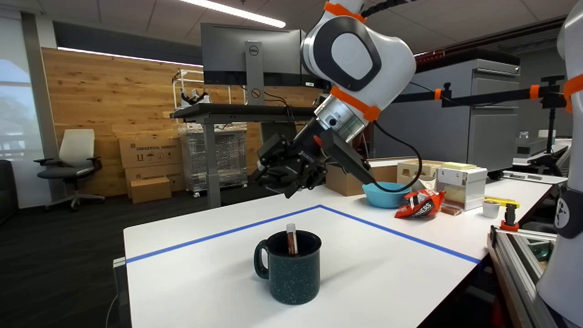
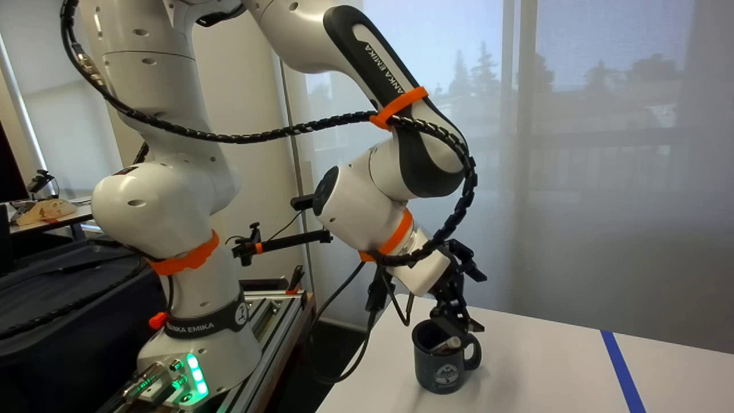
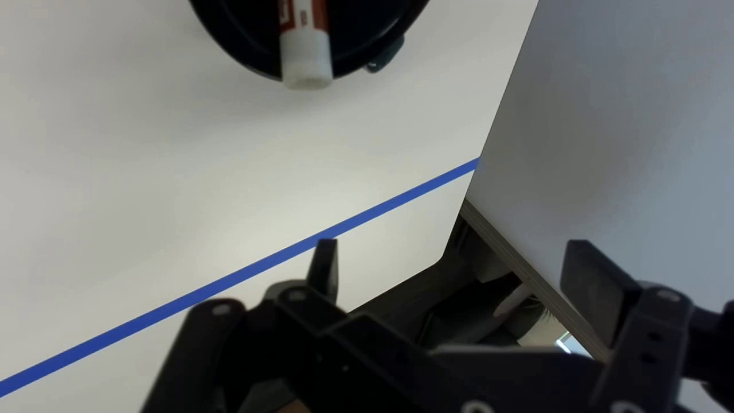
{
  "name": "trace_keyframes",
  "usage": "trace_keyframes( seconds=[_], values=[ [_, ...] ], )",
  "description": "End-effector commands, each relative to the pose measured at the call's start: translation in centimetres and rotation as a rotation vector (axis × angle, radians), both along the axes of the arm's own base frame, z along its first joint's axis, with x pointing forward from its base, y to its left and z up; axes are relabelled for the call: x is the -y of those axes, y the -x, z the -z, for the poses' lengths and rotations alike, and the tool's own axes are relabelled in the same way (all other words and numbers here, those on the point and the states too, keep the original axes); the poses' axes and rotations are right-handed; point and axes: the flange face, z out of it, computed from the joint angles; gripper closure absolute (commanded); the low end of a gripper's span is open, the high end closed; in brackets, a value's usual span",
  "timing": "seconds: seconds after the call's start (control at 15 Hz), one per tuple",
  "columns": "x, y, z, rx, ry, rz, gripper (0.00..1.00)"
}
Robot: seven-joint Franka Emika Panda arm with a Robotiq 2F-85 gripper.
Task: Take the marker out of the cup
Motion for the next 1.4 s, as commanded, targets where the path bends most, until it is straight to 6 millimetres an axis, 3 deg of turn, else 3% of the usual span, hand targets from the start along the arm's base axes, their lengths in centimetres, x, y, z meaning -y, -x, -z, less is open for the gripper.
trace_keyframes(
  seconds=[0.0, 0.07, 0.13, 0.4, 0.87, 1.2, 1.27, 1.33],
  values=[
    [0.4, 1.1, -1.5, 0.024, 0.052, 0.043, 0.0],
    [0.5, 1.2, -1.8, 0.025, 0.066, 0.054, 0.0],
    [1.9, 1.0, -2.7, 0.028, 0.077, 0.059, 0.0],
    [3.1, 1.6, -3.8, 0.014, 0.117, 0.08, 0.0],
    [1.1, 4.3, -1.5, -0.081, 0.127, 0.031, 0.0],
    [-0.2, 5.0, -1.0, -0.099, 0.13, -0.007, 0.0],
    [-0.3, 5.1, -0.9, -0.1, 0.131, -0.011, 0.16],
    [-0.5, 5.1, -0.9, -0.102, 0.132, -0.016, 0.19]
  ],
)
